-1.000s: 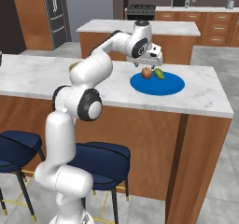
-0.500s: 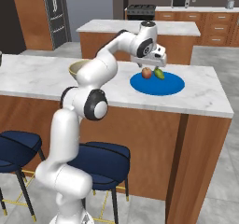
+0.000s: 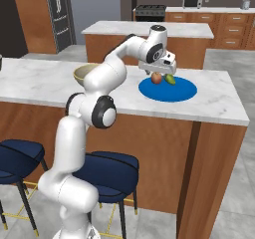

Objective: Take the fruits from the plate on the dining counter and place two fruits in each bowl.

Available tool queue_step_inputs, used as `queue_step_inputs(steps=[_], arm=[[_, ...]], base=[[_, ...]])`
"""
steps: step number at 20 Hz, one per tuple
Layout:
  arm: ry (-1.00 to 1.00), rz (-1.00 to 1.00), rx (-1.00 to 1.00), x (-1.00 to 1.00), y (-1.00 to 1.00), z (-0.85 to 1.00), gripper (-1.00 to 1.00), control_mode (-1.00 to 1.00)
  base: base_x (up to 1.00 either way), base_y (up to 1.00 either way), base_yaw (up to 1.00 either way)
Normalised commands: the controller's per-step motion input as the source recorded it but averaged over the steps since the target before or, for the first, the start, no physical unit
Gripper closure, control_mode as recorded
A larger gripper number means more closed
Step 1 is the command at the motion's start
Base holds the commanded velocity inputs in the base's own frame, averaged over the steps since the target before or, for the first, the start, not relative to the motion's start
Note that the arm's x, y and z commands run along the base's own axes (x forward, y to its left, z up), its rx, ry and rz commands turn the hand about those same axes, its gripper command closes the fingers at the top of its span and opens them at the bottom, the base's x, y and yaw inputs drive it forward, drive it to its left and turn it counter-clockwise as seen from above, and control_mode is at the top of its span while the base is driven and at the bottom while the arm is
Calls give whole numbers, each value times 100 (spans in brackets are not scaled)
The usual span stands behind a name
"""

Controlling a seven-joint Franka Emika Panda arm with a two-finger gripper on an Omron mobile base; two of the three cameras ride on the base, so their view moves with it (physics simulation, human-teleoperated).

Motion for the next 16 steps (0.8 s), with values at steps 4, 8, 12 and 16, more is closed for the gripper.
queue_step_inputs(steps=[4,8,12,16], arm=[[0,0,0,0,11,-17,-100,-100],[0,0,0,0,0,-15,-100,-100],[0,0,0,1,0,-14,-100,-100],[0,0,0,0,0,-16,-100,-100]], base=[[0,0,0],[0,0,0],[0,0,0],[0,0,0]])
